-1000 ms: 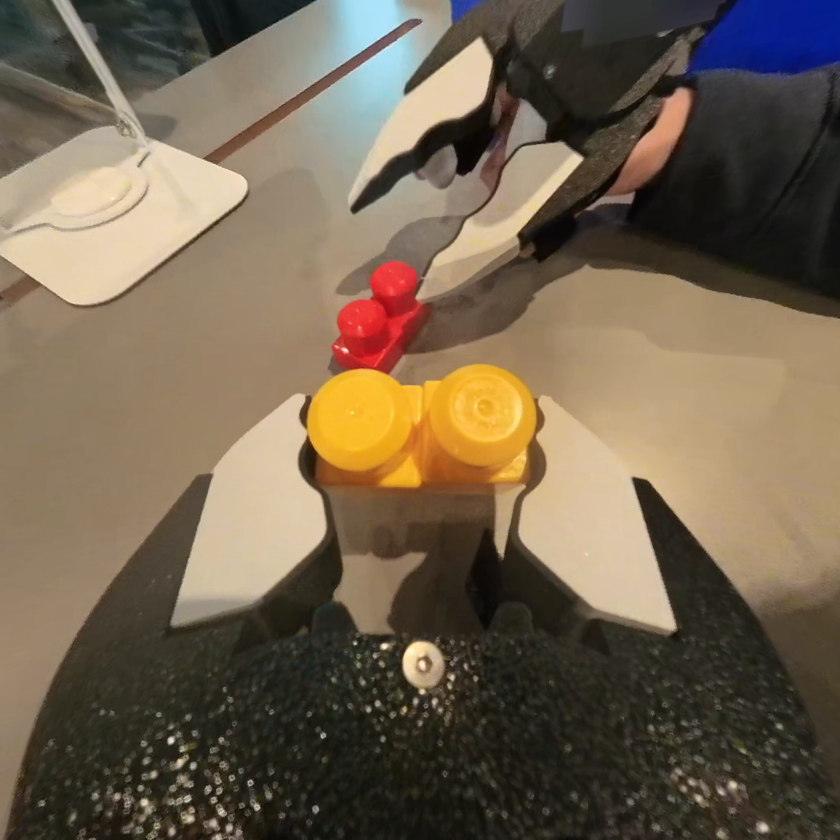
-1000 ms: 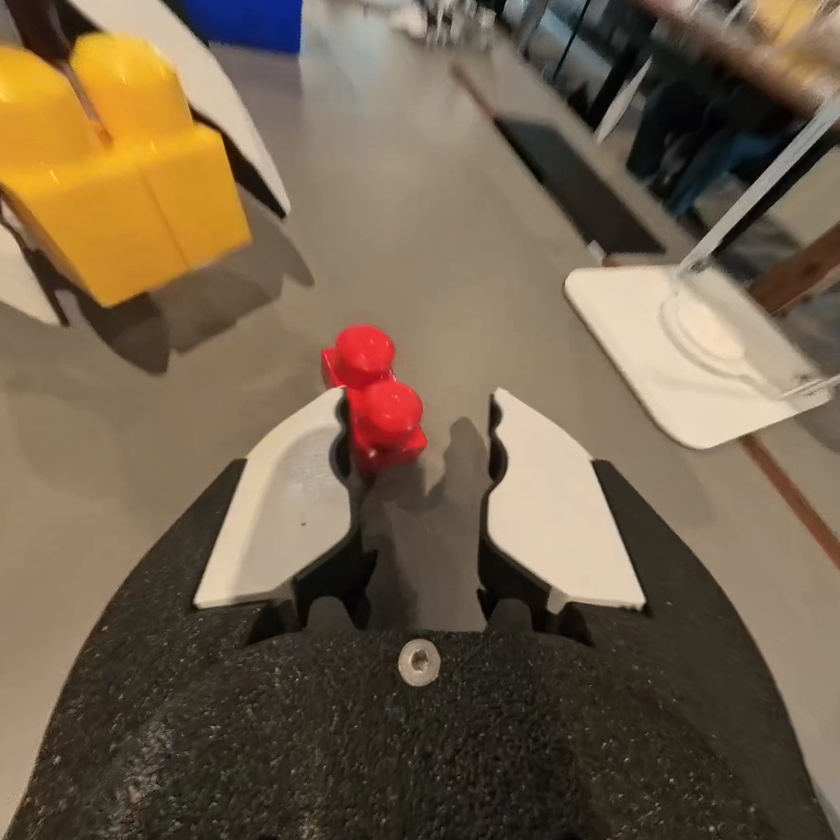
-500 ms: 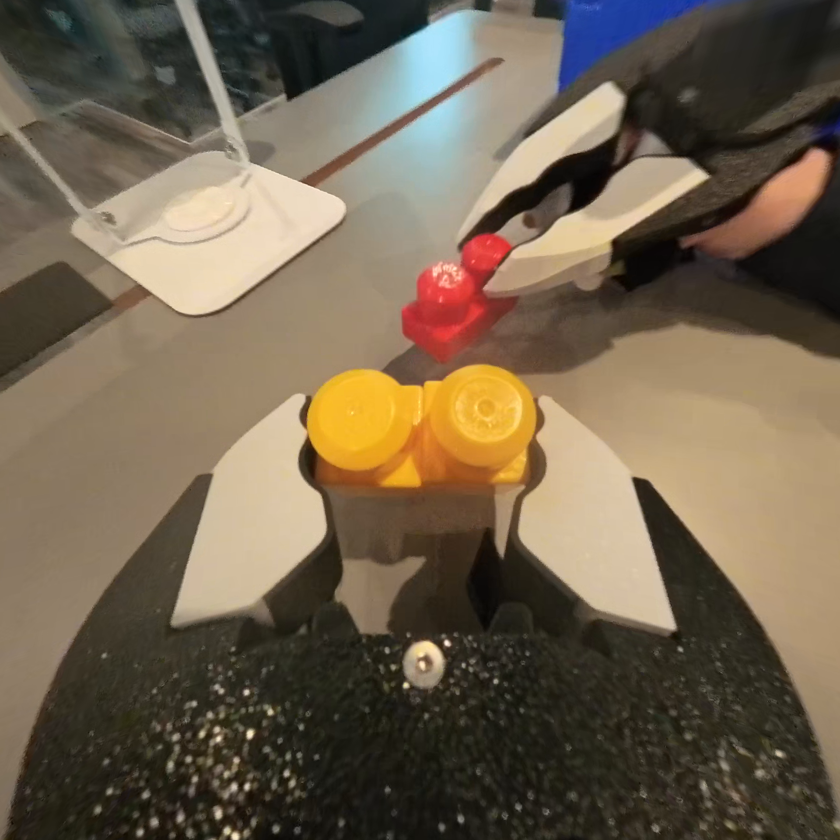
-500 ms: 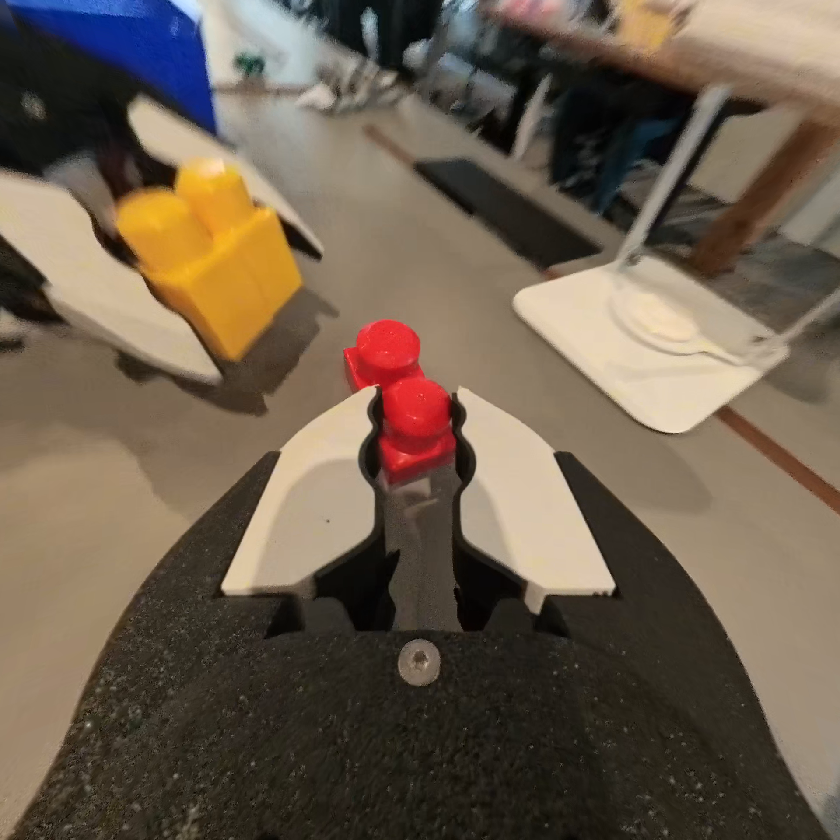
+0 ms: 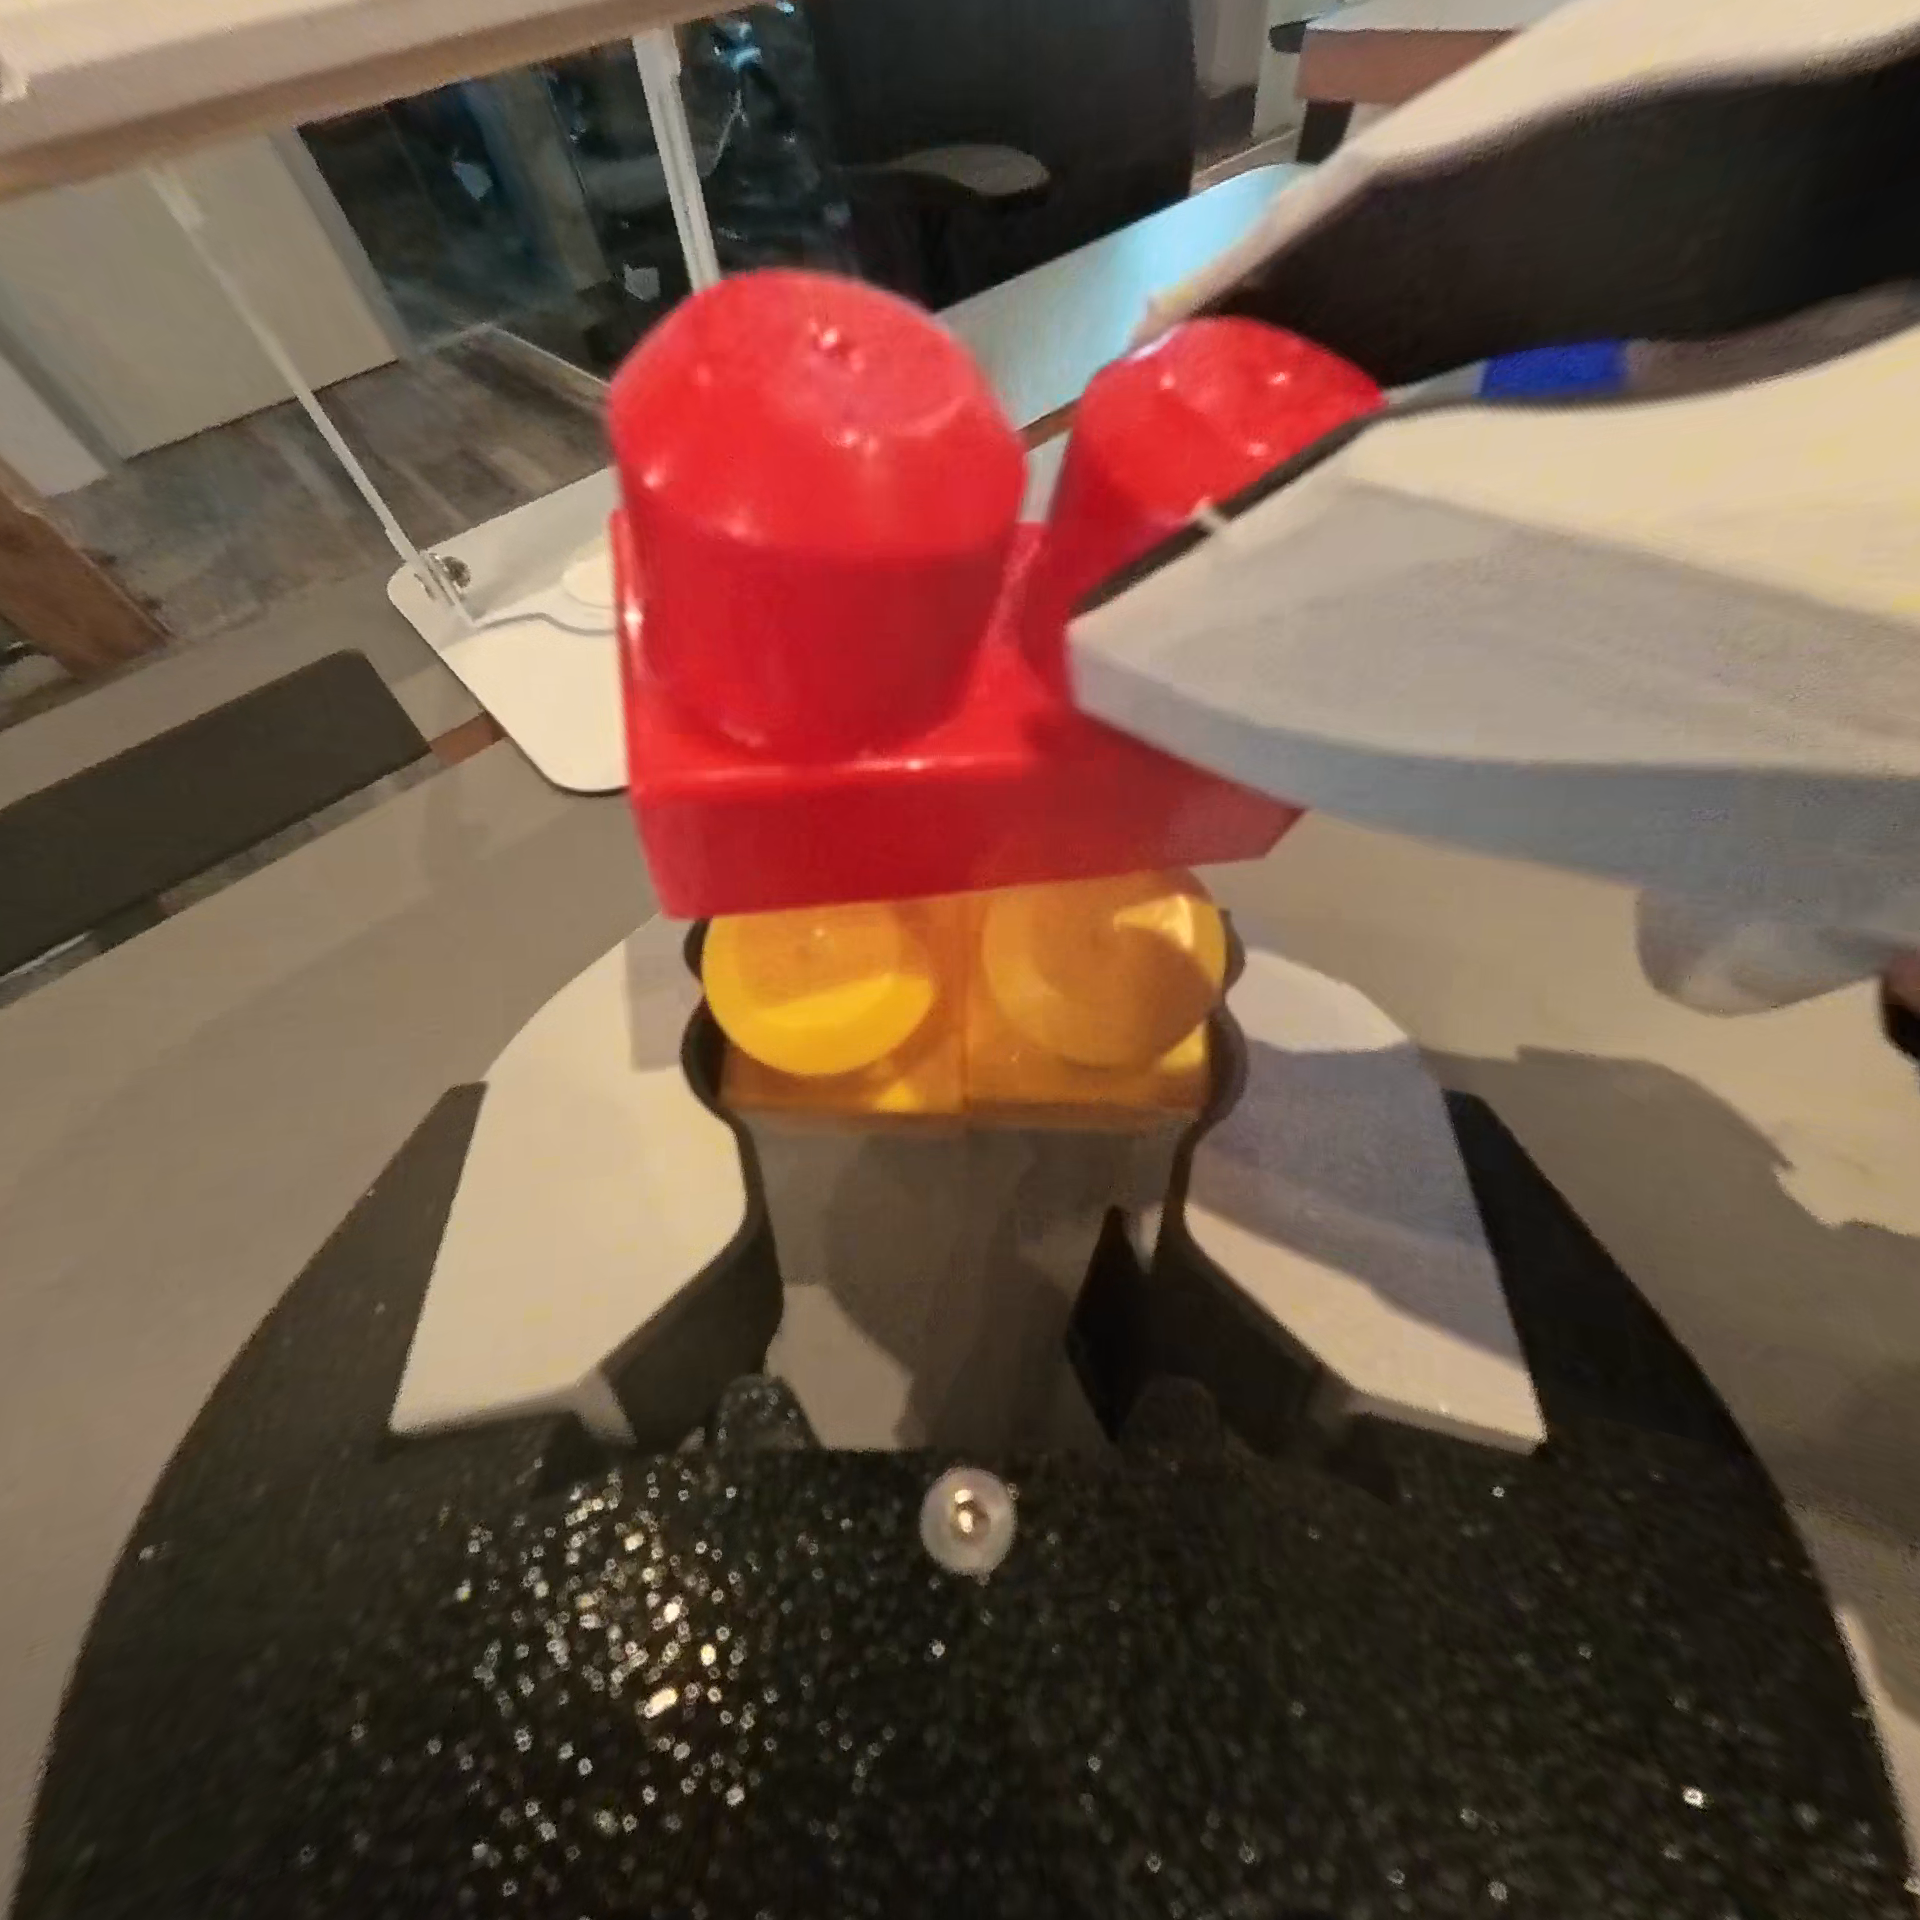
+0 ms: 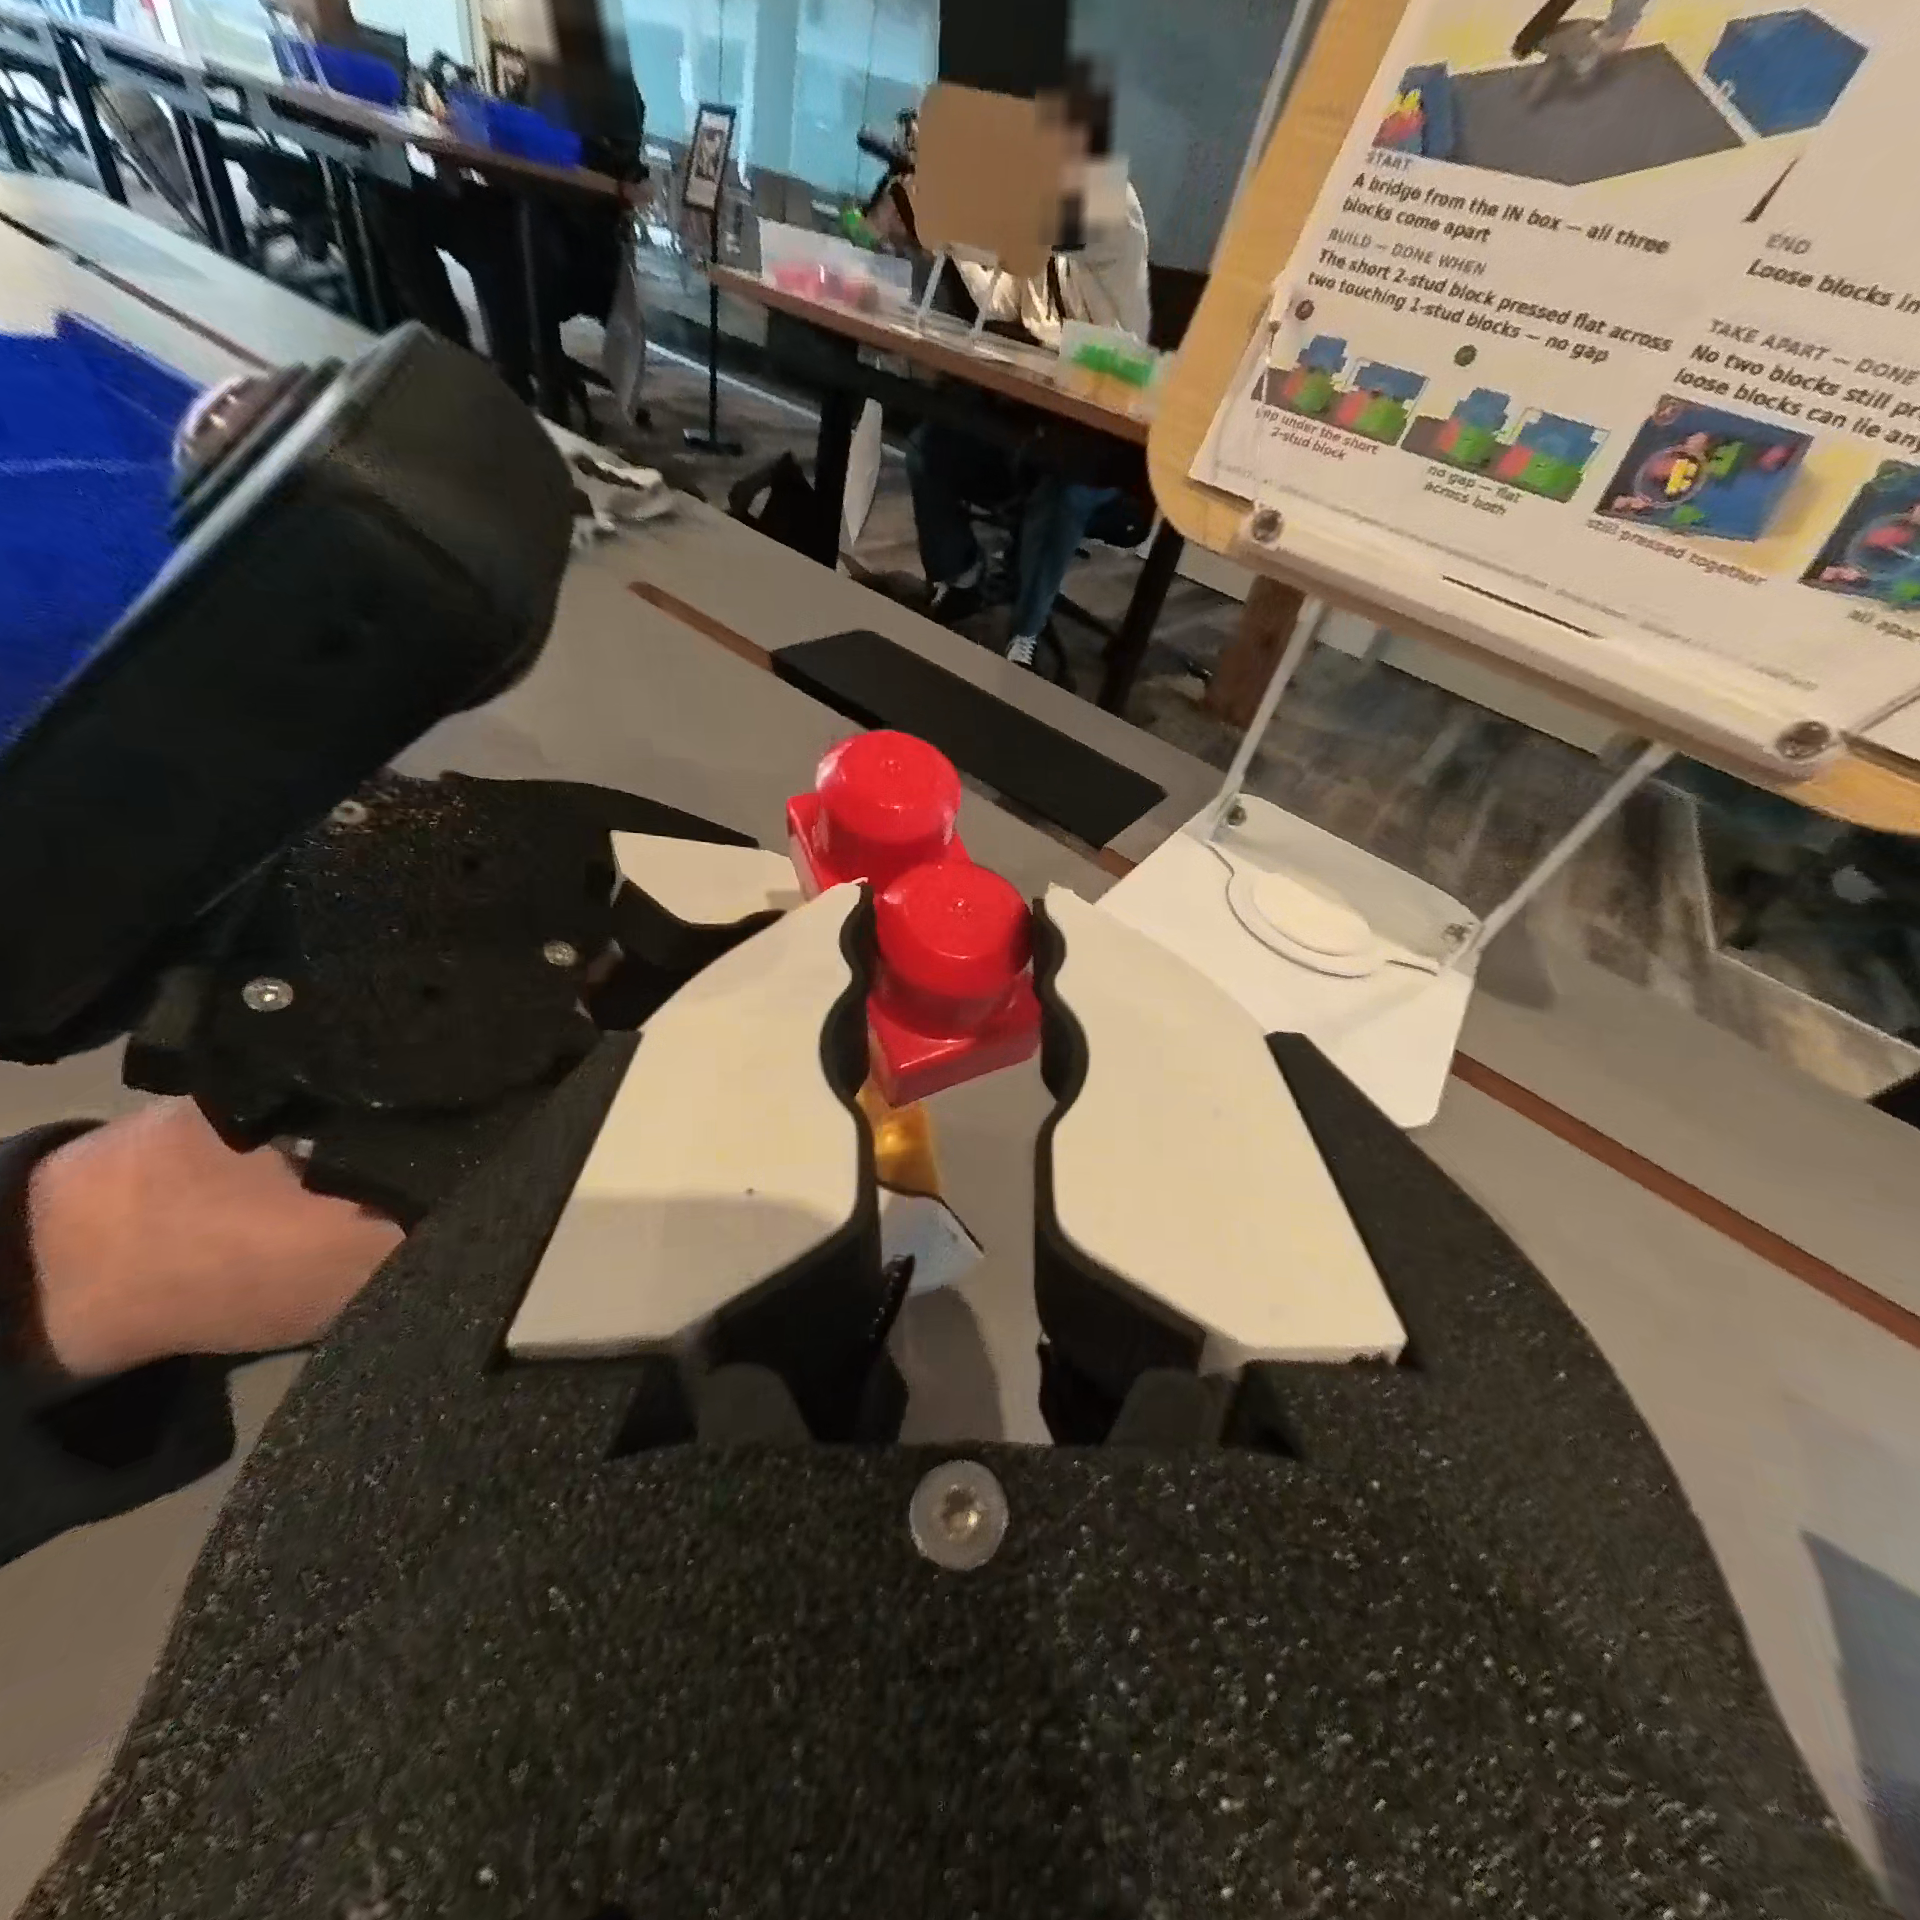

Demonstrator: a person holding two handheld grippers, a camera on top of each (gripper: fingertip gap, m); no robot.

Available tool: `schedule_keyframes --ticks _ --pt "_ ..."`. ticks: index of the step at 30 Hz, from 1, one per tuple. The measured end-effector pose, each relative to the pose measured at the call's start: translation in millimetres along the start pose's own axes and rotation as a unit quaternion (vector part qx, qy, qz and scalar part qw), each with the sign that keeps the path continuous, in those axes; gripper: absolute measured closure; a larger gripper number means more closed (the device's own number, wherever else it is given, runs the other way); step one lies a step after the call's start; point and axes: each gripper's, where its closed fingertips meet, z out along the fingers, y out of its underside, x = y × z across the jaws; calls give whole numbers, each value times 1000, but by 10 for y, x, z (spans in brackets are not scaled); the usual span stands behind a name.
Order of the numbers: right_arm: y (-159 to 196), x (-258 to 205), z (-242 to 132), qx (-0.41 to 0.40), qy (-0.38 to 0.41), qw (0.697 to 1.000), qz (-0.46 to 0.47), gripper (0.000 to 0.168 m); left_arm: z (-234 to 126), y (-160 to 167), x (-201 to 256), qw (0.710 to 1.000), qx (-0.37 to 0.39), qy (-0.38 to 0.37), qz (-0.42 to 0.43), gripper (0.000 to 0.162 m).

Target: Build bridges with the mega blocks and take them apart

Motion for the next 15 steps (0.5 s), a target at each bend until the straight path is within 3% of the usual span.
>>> schedule_keyframes --ticks 12,15 --pt "36 -177 43 -54 26 998 -37 140 -29 27 -52 1000 -8 -15 10 75" --pt "70 -176 52 -59 41 997 -26 140 -18 35 -27 1000 -13 -16 18 84"
